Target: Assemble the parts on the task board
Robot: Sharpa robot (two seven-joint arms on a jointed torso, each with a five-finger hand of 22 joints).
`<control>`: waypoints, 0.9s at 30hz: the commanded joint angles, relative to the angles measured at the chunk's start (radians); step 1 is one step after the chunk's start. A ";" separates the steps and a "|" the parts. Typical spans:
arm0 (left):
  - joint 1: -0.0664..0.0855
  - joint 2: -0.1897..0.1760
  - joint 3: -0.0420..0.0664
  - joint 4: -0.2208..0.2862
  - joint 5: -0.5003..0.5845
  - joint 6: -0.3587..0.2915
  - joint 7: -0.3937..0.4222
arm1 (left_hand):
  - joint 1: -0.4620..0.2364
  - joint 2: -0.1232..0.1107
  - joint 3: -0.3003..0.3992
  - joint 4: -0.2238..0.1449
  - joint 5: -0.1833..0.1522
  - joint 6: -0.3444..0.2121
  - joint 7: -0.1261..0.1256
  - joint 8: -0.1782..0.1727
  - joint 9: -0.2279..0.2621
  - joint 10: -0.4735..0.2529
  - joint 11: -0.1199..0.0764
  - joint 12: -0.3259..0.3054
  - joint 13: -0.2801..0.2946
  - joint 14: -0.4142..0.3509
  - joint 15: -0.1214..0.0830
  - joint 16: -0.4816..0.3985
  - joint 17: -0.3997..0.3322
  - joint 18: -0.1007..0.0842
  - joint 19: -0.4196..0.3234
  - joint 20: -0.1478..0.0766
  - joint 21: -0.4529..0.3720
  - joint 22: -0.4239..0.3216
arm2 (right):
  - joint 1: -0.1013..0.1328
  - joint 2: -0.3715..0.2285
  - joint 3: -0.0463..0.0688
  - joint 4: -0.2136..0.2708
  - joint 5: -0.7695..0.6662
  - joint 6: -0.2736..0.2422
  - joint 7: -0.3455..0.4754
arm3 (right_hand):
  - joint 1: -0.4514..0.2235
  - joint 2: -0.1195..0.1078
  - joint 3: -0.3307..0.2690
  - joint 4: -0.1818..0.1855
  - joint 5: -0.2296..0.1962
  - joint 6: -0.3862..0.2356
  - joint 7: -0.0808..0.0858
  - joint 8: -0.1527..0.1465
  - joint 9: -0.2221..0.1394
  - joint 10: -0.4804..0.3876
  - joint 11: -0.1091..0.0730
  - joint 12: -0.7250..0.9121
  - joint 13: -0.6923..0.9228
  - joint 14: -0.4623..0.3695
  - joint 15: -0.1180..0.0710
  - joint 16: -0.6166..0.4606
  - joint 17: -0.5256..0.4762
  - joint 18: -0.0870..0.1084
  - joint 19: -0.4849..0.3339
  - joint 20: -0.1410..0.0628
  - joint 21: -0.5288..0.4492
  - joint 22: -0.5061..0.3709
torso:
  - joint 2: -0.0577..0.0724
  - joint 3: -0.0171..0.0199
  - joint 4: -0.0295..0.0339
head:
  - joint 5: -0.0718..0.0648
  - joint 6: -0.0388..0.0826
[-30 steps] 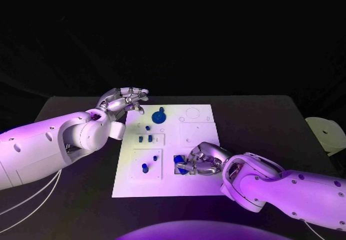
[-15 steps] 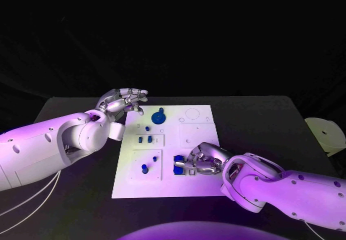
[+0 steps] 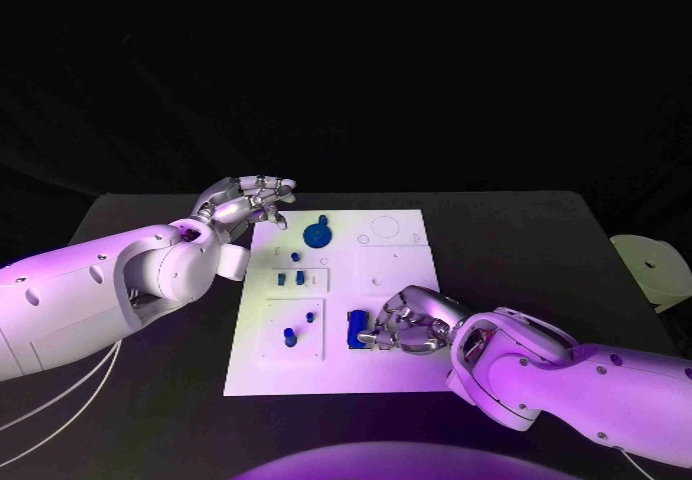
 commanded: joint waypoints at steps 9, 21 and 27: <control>0.001 0.003 0.001 0.002 -0.002 0.012 0.004 | -0.006 0.000 -0.003 0.002 0.005 -0.008 -0.001 0.006 -0.001 -0.010 0.000 0.003 0.001 -0.007 -0.002 0.000 -0.001 0.014 -0.002 0.006 -0.007 -0.001 | 0.000 0.005 0.000 -0.008 -0.031 0.030 0.003 | 0.080 0.006 0.019 0.000 -0.015 -0.002 -0.005 -0.003 -0.008 0.008 -0.003 0.009 0.047 0.084 -0.007 0.007 0.148 -0.010 0.009 -0.006 0.008 0.145 | -0.001 -0.0009 0.0029 | -0.002 -0.002; 0.001 0.003 0.000 0.001 -0.002 0.011 0.004 | -0.005 0.000 -0.002 0.003 0.005 -0.009 0.000 0.007 -0.001 -0.012 0.000 0.006 0.001 -0.007 -0.002 0.001 -0.002 0.014 -0.001 0.006 -0.008 -0.002 | 0.001 0.007 0.000 -0.026 -0.047 0.030 -0.019 | 0.088 0.010 0.024 0.005 -0.006 0.002 -0.007 -0.002 -0.009 0.010 -0.004 0.014 0.051 0.085 -0.007 0.009 0.154 -0.012 0.011 -0.007 0.014 0.149 | -0.001 -0.0009 -0.0009 | 0.002 -0.001; 0.001 0.003 0.000 0.000 -0.002 0.010 0.005 | -0.005 0.000 -0.002 0.003 0.005 -0.009 0.000 0.007 -0.001 -0.012 0.000 0.006 0.001 -0.007 -0.002 0.001 -0.002 0.014 -0.001 0.006 -0.008 -0.002 | 0.001 0.001 0.000 -0.026 -0.051 0.033 -0.016 | 0.120 0.017 0.045 0.003 -0.002 0.001 -0.010 -0.005 -0.012 0.011 -0.007 0.014 0.053 0.086 -0.010 0.010 0.156 -0.012 0.012 -0.009 0.016 0.151 | -0.001 -0.0004 0.0008 | 0.001 -0.001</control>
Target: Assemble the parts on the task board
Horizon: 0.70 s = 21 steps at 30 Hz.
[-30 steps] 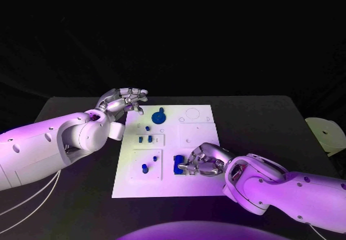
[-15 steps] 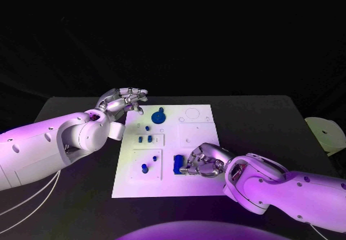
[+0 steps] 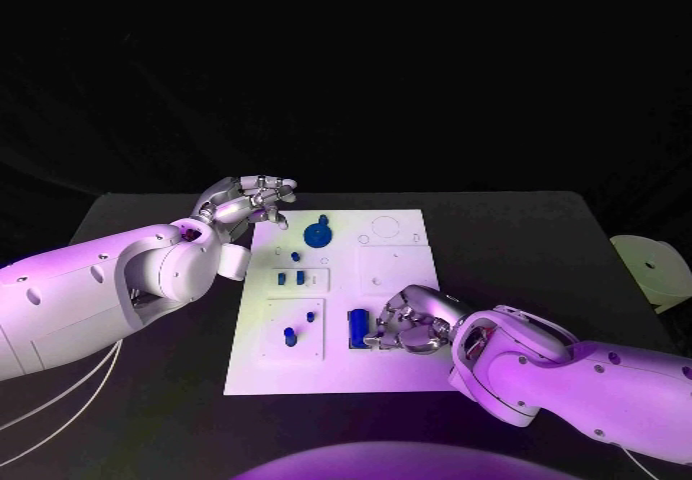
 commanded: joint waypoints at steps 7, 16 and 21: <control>0.000 0.000 0.001 0.001 -0.002 0.010 0.005 | -0.005 0.000 -0.002 0.003 0.005 -0.009 0.000 0.003 -0.001 -0.005 0.001 0.007 0.001 -0.007 -0.002 0.001 -0.001 0.014 -0.001 0.006 -0.004 -0.001 | 0.000 -0.010 0.000 0.003 -0.022 0.016 -0.006 | 0.024 -0.001 0.011 -0.001 -0.009 -0.002 -0.007 -0.005 -0.003 0.006 -0.003 -0.001 0.052 0.084 -0.008 0.006 0.158 -0.012 0.009 -0.006 0.005 0.152 | 0.001 0.0012 0.0000 | 0.001 0.001; 0.000 0.000 0.001 0.001 -0.002 0.011 0.005 | -0.005 0.000 -0.002 0.003 0.005 -0.009 0.000 0.003 -0.001 -0.006 0.001 0.008 0.001 -0.007 -0.002 0.001 -0.001 0.014 -0.001 0.006 -0.004 -0.001 | 0.000 -0.022 0.001 0.013 -0.004 0.005 0.023 | -0.005 -0.035 -0.009 0.012 -0.029 -0.001 0.000 -0.006 -0.005 0.002 0.003 -0.010 0.047 0.083 -0.004 0.005 0.154 -0.011 0.006 -0.004 -0.006 0.149 | 0.001 0.0012 0.0003 | 0.000 0.001; 0.000 -0.001 0.000 0.000 -0.002 0.010 0.006 | -0.005 0.000 -0.002 0.003 0.005 -0.009 0.000 0.003 -0.001 -0.006 0.001 0.008 0.001 -0.007 -0.002 0.001 -0.001 0.014 -0.001 0.006 -0.004 -0.001 | 0.013 -0.054 0.001 0.025 0.013 -0.019 0.048 | -0.014 -0.043 -0.020 0.009 -0.033 -0.012 0.005 -0.013 -0.008 -0.008 0.007 -0.029 0.034 0.081 -0.001 0.002 0.145 -0.008 0.000 -0.001 -0.024 0.143 | -0.001 0.0006 -0.0007 | -0.002 0.002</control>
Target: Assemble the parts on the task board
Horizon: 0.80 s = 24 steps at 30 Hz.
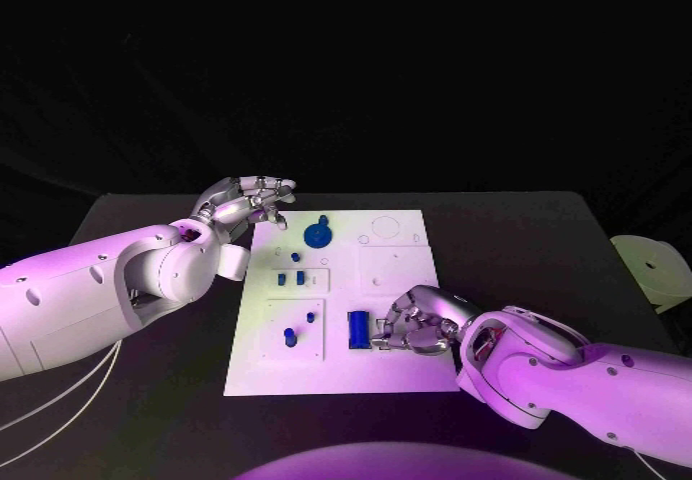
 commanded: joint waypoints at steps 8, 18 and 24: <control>0.000 0.001 0.000 0.000 -0.002 0.014 0.009 | -0.004 0.000 -0.002 0.003 0.005 -0.010 0.000 0.003 -0.001 -0.006 0.000 0.004 0.002 -0.007 -0.002 0.001 -0.001 0.014 -0.001 0.006 -0.004 -0.002 | 0.060 -0.109 0.001 0.007 0.044 -0.010 0.067 | 0.079 0.002 0.021 -0.014 0.008 -0.067 0.028 -0.064 -0.031 -0.025 0.026 -0.035 0.020 0.077 0.018 -0.003 0.134 -0.005 -0.008 0.013 -0.026 0.139 | -0.004 -0.0019 -0.0028 | -0.019 0.008; -0.005 -0.002 -0.001 0.002 -0.002 0.020 0.013 | -0.004 0.000 -0.003 0.002 0.005 -0.010 0.000 0.004 -0.001 -0.006 0.000 0.004 0.002 -0.008 -0.002 0.001 -0.002 0.014 -0.001 0.006 -0.005 -0.002 | 0.069 -0.202 -0.003 0.001 -0.080 0.034 0.023 | 0.059 -0.006 0.008 0.001 -0.006 -0.059 0.038 -0.087 -0.044 -0.028 0.036 -0.038 0.019 0.077 0.029 -0.002 0.138 -0.007 -0.004 0.023 -0.017 0.144 | -0.005 0.0011 -0.0057 | -0.049 0.013; -0.008 -0.001 -0.001 0.002 -0.002 0.021 0.014 | -0.004 0.000 -0.003 0.002 0.005 -0.010 0.000 0.004 -0.001 -0.006 0.000 0.004 0.002 -0.008 -0.002 0.001 -0.002 0.014 -0.001 0.006 -0.005 -0.002 | 0.054 -0.212 -0.006 0.005 -0.117 0.048 -0.017 | 0.036 0.000 -0.001 0.001 -0.007 -0.040 0.033 -0.088 -0.045 -0.024 0.033 -0.033 0.023 0.078 0.027 -0.001 0.142 -0.008 0.000 0.024 -0.007 0.149 | -0.005 0.0006 -0.0076 | -0.054 0.016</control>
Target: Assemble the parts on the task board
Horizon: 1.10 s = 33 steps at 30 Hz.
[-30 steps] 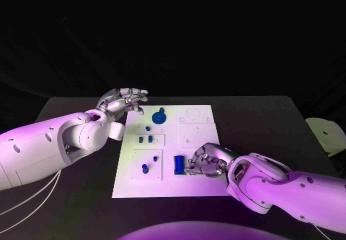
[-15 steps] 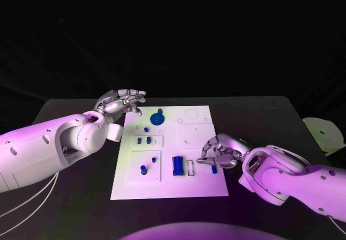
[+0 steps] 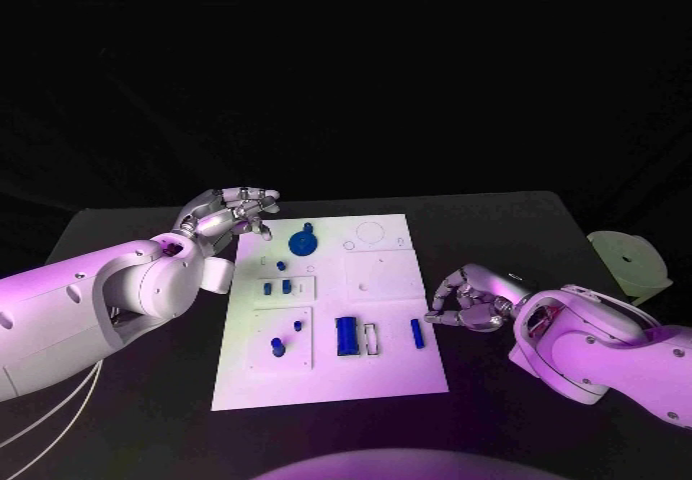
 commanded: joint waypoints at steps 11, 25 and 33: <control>-0.005 0.003 0.000 0.000 -0.002 0.022 0.010 | -0.004 0.000 -0.003 0.002 0.005 -0.010 0.000 0.004 -0.001 -0.006 0.000 0.004 0.002 -0.008 -0.002 0.001 -0.002 0.014 -0.001 0.006 -0.005 -0.001 | -0.046 0.053 -0.003 -0.012 -0.090 0.038 -0.067 | -0.023 -0.003 -0.014 0.002 -0.003 0.014 -0.002 -0.006 -0.001 0.007 0.002 0.006 0.013 0.080 0.006 -0.001 0.140 -0.007 0.003 0.005 -0.003 0.147 | 0.000 0.0005 0.0016 | 0.002 0.002; -0.006 0.001 0.000 0.004 -0.002 0.023 0.010 | -0.004 0.000 -0.003 0.002 0.005 -0.010 0.000 0.004 -0.001 -0.006 0.000 0.004 0.002 -0.008 -0.002 0.001 -0.002 0.014 -0.001 0.006 -0.005 -0.001 | -0.068 0.099 -0.003 -0.038 -0.129 0.055 -0.083 | -0.023 -0.001 -0.014 0.000 -0.002 0.017 -0.004 -0.006 -0.001 0.007 0.001 0.005 0.013 0.080 0.005 -0.001 0.140 -0.007 0.003 0.005 -0.003 0.147 | 0.000 -0.0010 -0.0005 | 0.004 -0.005; -0.006 -0.002 0.000 0.006 -0.002 0.023 0.010 | -0.004 0.000 -0.003 0.002 0.005 -0.010 0.000 0.004 -0.001 -0.006 0.000 0.004 0.002 -0.008 -0.002 0.001 -0.002 0.014 -0.001 0.006 -0.005 -0.001 | -0.078 0.125 -0.003 -0.053 -0.189 0.086 -0.091 | 0.040 -0.002 0.005 -0.022 0.004 0.030 -0.014 -0.007 -0.001 0.008 -0.009 0.005 0.014 0.080 -0.002 -0.001 0.143 -0.008 0.004 0.000 -0.001 0.150 | 0.000 -0.0010 0.0003 | 0.006 -0.007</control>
